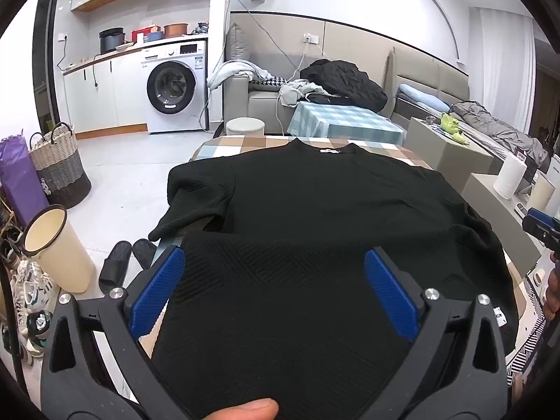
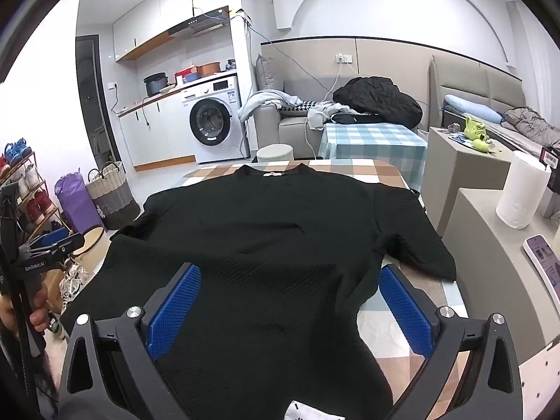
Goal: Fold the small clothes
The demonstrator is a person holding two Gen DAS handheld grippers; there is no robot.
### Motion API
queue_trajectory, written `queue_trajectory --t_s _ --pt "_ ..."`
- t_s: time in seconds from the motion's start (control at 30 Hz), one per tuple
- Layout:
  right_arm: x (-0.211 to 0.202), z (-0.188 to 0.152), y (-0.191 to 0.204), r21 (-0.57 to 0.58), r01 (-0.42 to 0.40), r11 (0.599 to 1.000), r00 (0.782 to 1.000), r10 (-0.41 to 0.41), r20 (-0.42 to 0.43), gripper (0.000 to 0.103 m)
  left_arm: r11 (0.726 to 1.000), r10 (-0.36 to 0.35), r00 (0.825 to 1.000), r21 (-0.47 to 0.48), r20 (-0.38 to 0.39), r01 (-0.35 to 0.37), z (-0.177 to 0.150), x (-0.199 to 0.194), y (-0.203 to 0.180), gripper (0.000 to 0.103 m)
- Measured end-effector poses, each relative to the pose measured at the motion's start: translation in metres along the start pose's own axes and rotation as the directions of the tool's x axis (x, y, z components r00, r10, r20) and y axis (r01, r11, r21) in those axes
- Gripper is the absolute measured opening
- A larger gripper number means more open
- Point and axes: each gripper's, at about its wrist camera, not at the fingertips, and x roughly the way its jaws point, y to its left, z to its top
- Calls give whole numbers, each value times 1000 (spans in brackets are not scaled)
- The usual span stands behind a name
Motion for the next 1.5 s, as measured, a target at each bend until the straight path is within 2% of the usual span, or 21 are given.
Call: queue_trajectory --t_s 1.5 --pt "-2 2 -5 1 21 1000 1000 -21 -6 103 1000 -5 1000 14 -3 5 1 -4 -8 102"
